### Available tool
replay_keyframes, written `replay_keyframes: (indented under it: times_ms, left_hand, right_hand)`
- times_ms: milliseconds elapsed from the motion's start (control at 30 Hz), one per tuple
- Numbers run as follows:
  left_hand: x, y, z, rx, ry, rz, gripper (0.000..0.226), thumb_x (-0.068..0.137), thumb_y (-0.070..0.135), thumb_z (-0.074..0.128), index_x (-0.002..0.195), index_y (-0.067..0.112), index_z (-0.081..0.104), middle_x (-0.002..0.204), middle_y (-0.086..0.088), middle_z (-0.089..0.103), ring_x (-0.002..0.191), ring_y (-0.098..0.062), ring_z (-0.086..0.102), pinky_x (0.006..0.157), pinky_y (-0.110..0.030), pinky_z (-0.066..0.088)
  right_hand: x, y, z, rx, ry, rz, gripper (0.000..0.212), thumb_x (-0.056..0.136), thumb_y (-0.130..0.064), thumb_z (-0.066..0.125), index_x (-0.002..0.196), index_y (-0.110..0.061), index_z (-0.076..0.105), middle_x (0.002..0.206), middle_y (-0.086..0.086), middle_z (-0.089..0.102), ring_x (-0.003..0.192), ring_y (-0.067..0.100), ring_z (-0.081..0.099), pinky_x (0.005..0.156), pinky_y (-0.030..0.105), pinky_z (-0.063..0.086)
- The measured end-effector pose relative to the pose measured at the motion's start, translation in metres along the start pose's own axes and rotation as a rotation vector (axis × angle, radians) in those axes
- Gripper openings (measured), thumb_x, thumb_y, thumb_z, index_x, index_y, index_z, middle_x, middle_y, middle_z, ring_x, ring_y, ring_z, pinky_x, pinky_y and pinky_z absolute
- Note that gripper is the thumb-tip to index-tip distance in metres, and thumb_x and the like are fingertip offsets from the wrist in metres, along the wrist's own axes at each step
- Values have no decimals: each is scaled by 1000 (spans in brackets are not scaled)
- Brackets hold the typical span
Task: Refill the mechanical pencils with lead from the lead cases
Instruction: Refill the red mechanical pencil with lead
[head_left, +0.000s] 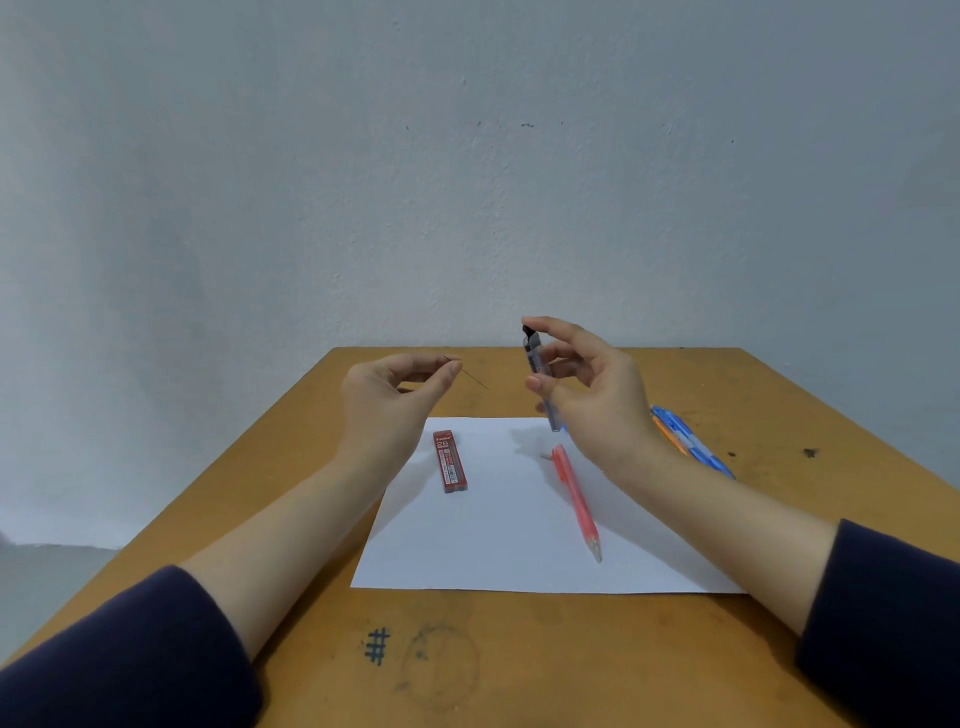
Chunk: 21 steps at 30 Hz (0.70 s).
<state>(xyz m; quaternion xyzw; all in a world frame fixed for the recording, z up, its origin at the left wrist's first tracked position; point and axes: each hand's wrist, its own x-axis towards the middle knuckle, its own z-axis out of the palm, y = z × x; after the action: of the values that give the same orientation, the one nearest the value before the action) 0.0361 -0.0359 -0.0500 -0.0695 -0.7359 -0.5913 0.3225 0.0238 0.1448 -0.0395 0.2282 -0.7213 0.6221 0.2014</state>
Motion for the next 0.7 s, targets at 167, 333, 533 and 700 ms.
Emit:
replay_keyframes:
  times_ms: [167,333,533,700]
  left_hand:
    - [2,-3,-1,1,19,-13,5,79,22,77,81,26,74,73,15,72,76,-2,66,74,-22,54]
    - [2,-2,-1,5,32,-14,5,79,22,76,84,23,75,75,13,71,74,0,65,71,-17,52]
    - [5,-4,-1,60,46,6,11,80,22,76,90,18,75,81,10,71,76,-2,65,70,-16,53]
    - [7,-6,-3,63,56,16,11,80,19,75,91,17,74,82,14,70,76,4,64,68,-9,50]
  right_hand:
    - [-1,-3,0,146,16,93,52,81,12,63,99,-37,66,85,2,56,77,14,59,63,29,58]
    - [-3,-7,0,239,-11,182,45,85,11,59,99,-30,67,89,7,60,79,18,63,60,28,56]
    - [-9,-15,9,298,-145,271,37,89,10,53,110,-20,62,92,15,66,78,21,69,65,40,60]
    - [-19,-13,18,199,-255,368,28,87,11,56,100,-13,64,87,19,67,80,29,71,71,40,60]
